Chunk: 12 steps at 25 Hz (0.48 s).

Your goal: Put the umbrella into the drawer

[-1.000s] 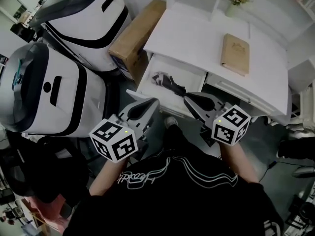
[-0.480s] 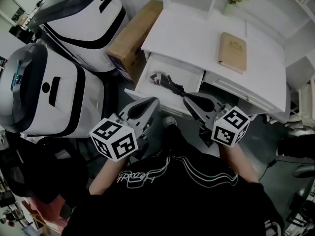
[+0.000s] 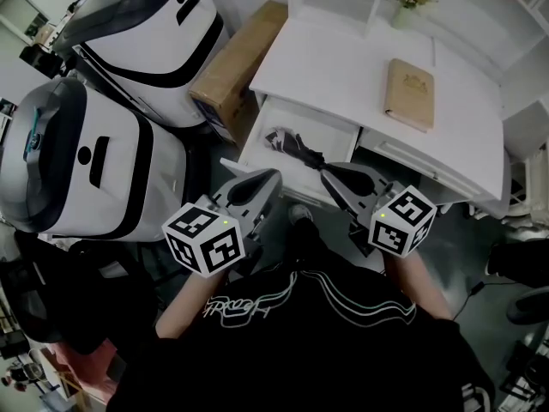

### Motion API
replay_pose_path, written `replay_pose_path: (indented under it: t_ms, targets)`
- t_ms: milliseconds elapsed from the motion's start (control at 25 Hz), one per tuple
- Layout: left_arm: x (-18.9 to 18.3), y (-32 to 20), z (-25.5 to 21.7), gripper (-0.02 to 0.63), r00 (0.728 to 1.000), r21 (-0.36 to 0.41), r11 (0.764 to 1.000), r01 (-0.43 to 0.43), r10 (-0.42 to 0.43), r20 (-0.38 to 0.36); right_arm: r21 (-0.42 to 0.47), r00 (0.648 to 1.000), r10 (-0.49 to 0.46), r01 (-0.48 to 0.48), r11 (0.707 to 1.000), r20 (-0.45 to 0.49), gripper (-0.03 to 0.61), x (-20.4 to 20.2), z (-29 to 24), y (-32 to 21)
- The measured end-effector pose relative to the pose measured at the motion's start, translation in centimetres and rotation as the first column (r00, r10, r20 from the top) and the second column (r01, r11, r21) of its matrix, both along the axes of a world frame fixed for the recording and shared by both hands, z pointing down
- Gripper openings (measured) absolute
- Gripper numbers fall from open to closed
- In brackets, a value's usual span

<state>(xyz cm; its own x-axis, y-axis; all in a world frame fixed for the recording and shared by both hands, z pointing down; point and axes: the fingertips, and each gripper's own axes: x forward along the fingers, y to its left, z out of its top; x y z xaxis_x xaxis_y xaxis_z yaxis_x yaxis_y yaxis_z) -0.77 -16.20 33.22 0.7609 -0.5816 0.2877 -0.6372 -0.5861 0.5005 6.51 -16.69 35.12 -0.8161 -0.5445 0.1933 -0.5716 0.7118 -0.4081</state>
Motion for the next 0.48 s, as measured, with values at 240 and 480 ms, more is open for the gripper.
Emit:
replay_pose_path:
  t_ms: [240, 480]
  targets:
    - [0.2, -0.8, 0.6, 0.026, 1.0, -0.019, 1.0, 0.001, -0.001, 0.003, -0.013, 0.999, -0.023, 0.022, 1.0, -0.028, 0.046, 0.0, 0.8, -0.6]
    - [0.1, -2.0, 1.0, 0.026, 1.0, -0.022, 1.0, 0.008, -0.008, -0.006, -0.019, 0.999, -0.027, 0.026, 0.999, -0.031, 0.044, 0.0, 1.2, -1.7]
